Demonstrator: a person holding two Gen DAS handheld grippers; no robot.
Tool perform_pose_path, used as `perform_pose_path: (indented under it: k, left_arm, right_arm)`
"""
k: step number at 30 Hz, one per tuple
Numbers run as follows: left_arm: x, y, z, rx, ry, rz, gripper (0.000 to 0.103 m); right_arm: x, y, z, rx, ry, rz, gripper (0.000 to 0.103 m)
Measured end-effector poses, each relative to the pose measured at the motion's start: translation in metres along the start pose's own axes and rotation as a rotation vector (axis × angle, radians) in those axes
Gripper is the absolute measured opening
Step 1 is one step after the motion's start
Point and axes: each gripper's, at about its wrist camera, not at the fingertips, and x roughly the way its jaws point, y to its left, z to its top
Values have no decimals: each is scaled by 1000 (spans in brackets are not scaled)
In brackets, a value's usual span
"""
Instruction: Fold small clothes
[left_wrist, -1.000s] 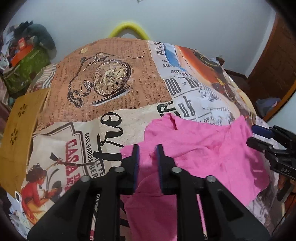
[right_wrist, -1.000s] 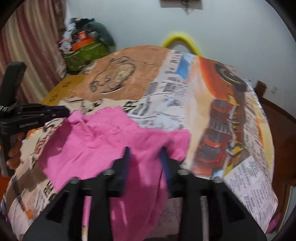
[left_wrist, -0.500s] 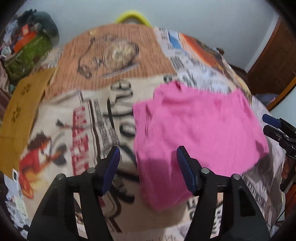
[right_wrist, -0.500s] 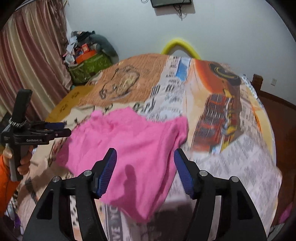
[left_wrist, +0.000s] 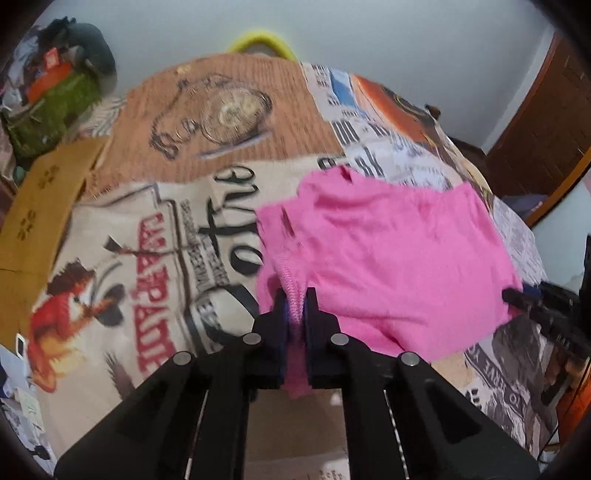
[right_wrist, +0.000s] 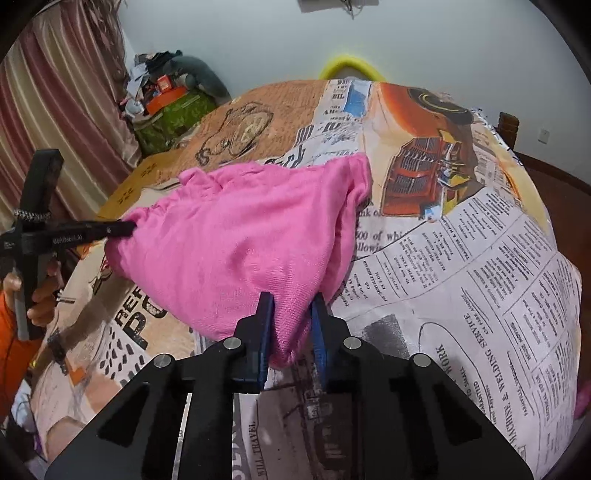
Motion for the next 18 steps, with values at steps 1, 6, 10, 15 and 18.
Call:
perform_pose_path:
  k: [1,6,10,15,18]
  left_arm:
    - [3,3,2,4,-3,27,7]
    - [28,15,-6,26,83,134,7]
    - [23,25,-6,6,89,102,16]
    - [8,27,0,-31,27,86,54]
    - [8,23,2,-50,29,43,84]
  right_arm:
    - [3,2,-2,-14,5,-17,18]
    - [5,7,-5,-42,2,-55,19]
    - [-3,11,-1,-81,-1,-78,24]
    - [-16,6,11,-67,-48,-97,43]
    - [-18,2,16,-28,-73,-90,70]
